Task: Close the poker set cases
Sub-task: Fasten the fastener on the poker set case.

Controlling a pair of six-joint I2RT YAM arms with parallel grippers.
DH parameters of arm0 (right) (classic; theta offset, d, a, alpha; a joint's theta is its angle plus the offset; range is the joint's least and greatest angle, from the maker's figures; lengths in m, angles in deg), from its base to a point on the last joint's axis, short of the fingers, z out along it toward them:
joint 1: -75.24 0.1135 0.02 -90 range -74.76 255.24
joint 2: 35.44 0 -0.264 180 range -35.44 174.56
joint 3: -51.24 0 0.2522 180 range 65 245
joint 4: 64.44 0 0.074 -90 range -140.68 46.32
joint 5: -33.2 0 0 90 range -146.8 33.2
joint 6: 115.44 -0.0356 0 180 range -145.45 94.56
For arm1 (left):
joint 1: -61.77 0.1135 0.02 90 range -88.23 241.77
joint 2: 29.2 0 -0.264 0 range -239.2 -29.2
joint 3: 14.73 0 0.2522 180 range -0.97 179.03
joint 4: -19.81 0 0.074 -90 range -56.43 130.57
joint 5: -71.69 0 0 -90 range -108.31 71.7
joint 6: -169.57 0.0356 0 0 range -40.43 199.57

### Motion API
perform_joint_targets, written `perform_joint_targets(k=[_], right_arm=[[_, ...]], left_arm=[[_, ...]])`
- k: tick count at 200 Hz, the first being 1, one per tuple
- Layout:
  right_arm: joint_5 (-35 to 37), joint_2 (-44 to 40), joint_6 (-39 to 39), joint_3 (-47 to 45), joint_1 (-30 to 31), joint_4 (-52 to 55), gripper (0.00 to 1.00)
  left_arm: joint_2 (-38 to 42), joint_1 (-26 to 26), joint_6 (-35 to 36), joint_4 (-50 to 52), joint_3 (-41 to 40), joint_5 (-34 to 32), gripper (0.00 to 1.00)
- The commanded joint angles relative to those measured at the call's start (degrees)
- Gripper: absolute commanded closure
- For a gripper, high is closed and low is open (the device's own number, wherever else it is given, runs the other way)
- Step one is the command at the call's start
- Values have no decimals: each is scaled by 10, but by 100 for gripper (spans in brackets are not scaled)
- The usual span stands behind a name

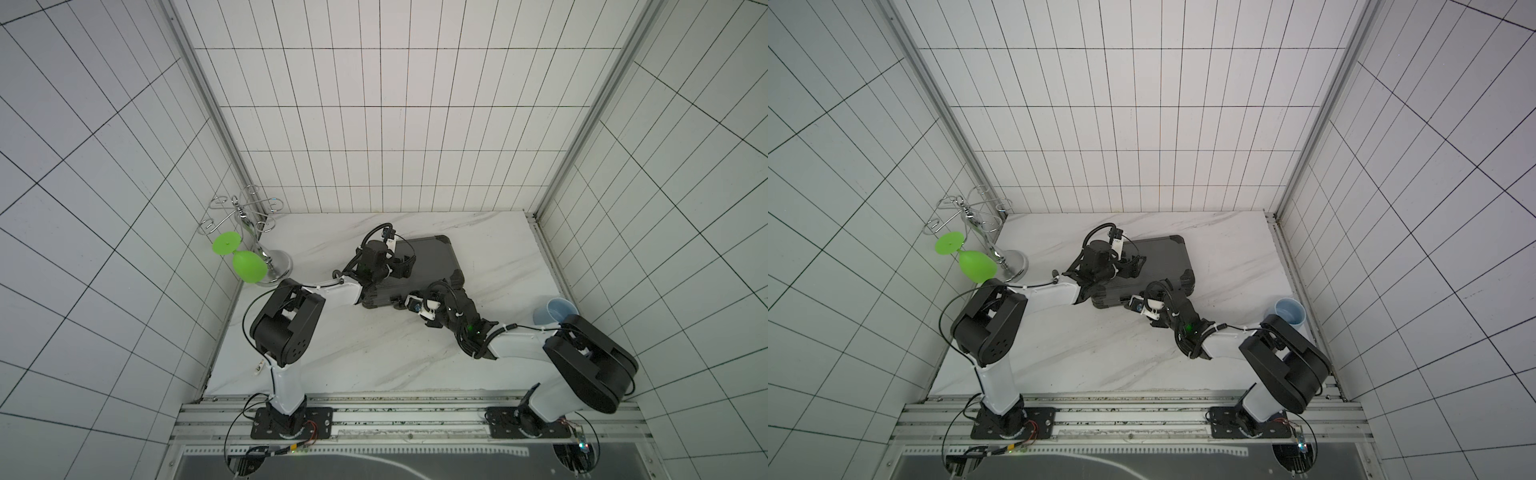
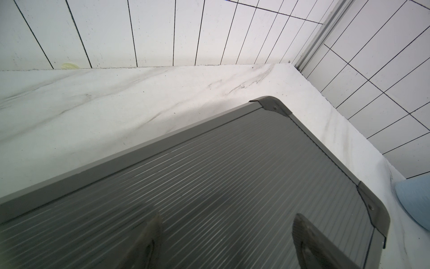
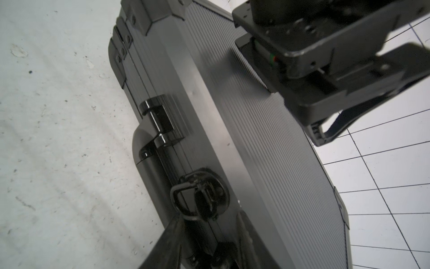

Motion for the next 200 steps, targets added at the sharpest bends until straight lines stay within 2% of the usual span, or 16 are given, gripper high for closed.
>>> perform_joint_targets(k=[1,107,200], right_arm=[[-27,-1,6,54,-5,9,61],[-20,14,10,87,-16,23,61],[-59,27,23,147,-48,111,72]], left_arm=[[-42,3,-15,83,-28,8,12],[-75,9,-31,57,-50,30,12],[-75,9,-31,56,-49,33,12]])
